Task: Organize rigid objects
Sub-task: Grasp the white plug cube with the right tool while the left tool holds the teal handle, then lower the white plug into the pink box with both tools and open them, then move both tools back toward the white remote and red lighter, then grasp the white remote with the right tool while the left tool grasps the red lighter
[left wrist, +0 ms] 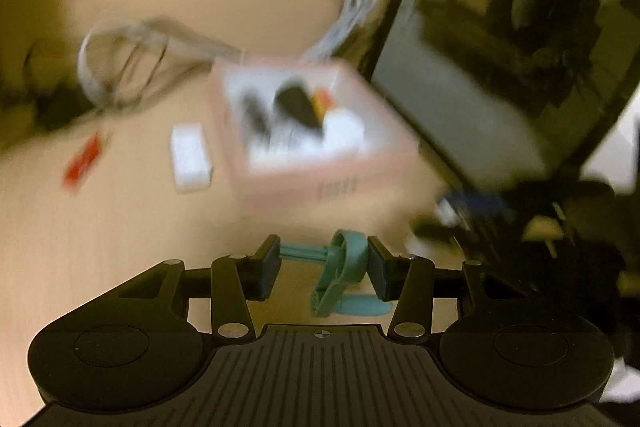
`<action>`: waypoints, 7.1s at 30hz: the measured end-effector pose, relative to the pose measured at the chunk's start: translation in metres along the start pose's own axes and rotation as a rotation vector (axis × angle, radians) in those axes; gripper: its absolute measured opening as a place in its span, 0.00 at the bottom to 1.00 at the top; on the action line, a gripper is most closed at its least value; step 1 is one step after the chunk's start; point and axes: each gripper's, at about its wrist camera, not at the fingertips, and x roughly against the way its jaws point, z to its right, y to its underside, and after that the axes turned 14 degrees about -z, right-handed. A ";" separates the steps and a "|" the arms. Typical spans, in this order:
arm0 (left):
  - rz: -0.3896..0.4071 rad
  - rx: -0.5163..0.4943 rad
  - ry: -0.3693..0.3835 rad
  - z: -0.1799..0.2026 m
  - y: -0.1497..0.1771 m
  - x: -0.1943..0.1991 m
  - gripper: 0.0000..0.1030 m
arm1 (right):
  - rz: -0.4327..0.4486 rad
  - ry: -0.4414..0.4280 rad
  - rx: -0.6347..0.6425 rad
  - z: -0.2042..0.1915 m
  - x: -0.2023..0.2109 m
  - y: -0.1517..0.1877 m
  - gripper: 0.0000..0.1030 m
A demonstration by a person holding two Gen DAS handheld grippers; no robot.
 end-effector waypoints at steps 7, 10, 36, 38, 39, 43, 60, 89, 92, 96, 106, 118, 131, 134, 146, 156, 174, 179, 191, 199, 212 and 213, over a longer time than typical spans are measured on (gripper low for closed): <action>0.174 -0.003 -0.076 0.002 -0.093 -0.019 0.49 | 0.030 0.105 -0.163 0.036 0.022 0.023 0.31; 0.158 0.009 -0.115 0.002 -0.116 -0.049 0.49 | 0.028 0.134 -0.183 0.040 0.026 0.028 0.31; 0.185 0.339 -0.232 -0.066 -0.001 0.003 0.48 | 0.048 0.062 -0.210 0.057 -0.005 -0.029 0.31; 0.160 0.353 -0.257 -0.070 0.013 0.008 0.48 | 0.057 0.044 -0.198 0.057 -0.013 -0.047 0.31; 0.154 0.356 -0.271 -0.071 0.019 0.011 0.48 | 0.059 0.035 -0.194 0.059 -0.018 -0.056 0.31; 0.127 0.384 -0.308 -0.074 0.036 0.021 0.48 | 0.063 0.030 -0.191 0.064 -0.045 -0.091 0.31; 0.081 0.332 -0.220 -0.087 0.023 -0.005 0.48 | 0.047 0.028 -0.121 0.033 -0.068 -0.086 0.47; -0.109 0.106 -0.135 -0.123 -0.072 -0.124 0.46 | -0.083 0.125 -0.128 0.020 -0.032 0.017 0.47; -0.105 0.029 -0.248 -0.118 -0.070 -0.125 0.37 | -0.087 0.126 -0.124 0.018 -0.031 0.019 0.47; -0.105 0.008 -0.217 -0.114 -0.072 -0.126 0.45 | -0.094 0.126 -0.134 0.018 -0.029 0.024 0.47; -0.061 -0.146 -0.361 -0.094 -0.067 -0.140 0.31 | -0.117 0.133 -0.148 0.014 -0.029 0.035 0.47; -0.015 0.012 -0.255 -0.094 -0.020 -0.077 0.10 | -0.057 0.117 -0.106 0.014 -0.025 0.013 0.47; 0.023 0.268 -0.353 -0.121 0.063 -0.001 0.16 | -0.002 -0.073 0.122 -0.057 -0.061 -0.060 0.47; 0.054 0.399 -0.355 -0.136 0.081 0.020 0.17 | 0.018 -0.114 0.160 -0.087 -0.078 -0.084 0.47; 0.107 0.530 -0.343 -0.159 0.129 0.047 0.17 | 0.014 0.094 -0.038 -0.142 -0.195 -0.148 0.47; 0.146 0.291 -0.342 -0.191 0.039 -0.002 0.17 | 0.034 0.171 -0.033 -0.136 -0.215 -0.152 0.46; 0.118 0.291 -0.349 -0.199 0.001 -0.031 0.17 | 0.023 0.205 -0.357 -0.131 -0.220 -0.152 0.59; 0.040 0.159 -0.365 -0.191 -0.030 -0.060 0.20 | 0.000 0.203 -0.276 -0.131 -0.214 -0.149 0.51; -0.090 0.118 -0.359 -0.206 -0.058 -0.084 0.19 | -0.040 0.117 -0.232 -0.120 -0.221 -0.158 0.41; -0.148 0.095 -0.335 -0.202 -0.064 -0.100 0.31 | -0.072 0.035 -0.089 -0.136 -0.188 -0.121 0.39; -0.077 0.027 -0.385 -0.175 -0.057 -0.104 0.26 | -0.168 -0.062 0.026 -0.093 -0.118 -0.038 0.39; -0.082 0.027 -0.379 -0.170 -0.051 -0.100 0.26 | -0.162 -0.060 0.029 -0.089 -0.117 -0.035 0.41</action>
